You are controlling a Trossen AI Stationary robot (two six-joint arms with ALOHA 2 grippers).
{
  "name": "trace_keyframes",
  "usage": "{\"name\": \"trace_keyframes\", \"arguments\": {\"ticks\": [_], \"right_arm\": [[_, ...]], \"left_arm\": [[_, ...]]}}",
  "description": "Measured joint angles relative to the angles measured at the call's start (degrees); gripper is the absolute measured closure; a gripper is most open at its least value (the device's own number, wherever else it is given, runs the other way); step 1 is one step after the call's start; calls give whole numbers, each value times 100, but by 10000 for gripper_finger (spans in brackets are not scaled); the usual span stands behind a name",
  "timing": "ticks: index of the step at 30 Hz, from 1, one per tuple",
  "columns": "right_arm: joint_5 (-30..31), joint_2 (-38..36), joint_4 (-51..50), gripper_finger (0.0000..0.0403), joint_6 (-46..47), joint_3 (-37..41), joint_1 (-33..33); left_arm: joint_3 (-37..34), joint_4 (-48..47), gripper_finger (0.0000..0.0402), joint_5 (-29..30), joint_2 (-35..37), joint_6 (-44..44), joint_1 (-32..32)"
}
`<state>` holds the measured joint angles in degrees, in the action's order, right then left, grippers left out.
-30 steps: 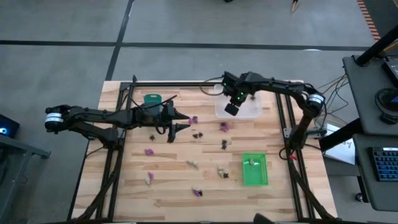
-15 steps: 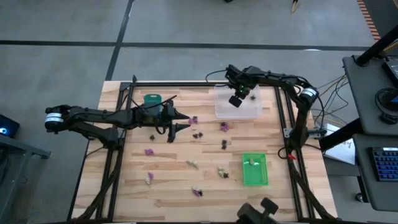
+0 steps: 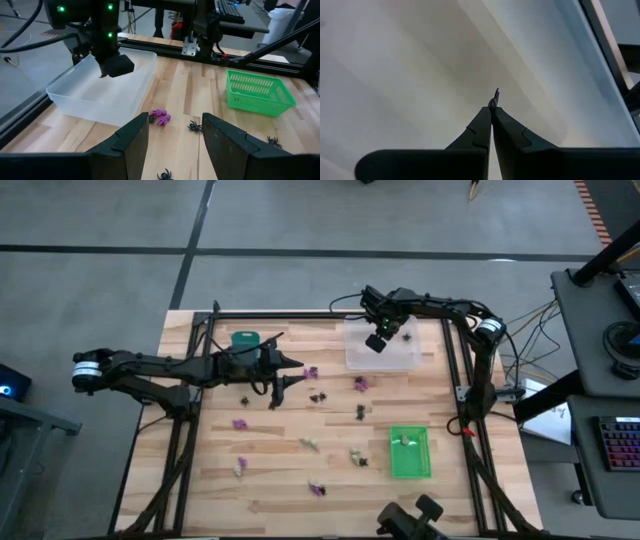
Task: Sort Halloween decoration
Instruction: Put the black spider toy into the white bin, then put the white skull toy into the green bin
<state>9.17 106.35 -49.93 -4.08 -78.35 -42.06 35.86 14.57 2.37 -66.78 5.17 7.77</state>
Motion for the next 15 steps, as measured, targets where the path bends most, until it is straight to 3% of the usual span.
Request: {"name": "trace_keyframes", "arguments": {"ticks": [15], "right_arm": [[-3, 24, 26, 300, 25, 0, 2]], "left_arm": [[0, -2, 233, 6, 0, 4, 0]]}}
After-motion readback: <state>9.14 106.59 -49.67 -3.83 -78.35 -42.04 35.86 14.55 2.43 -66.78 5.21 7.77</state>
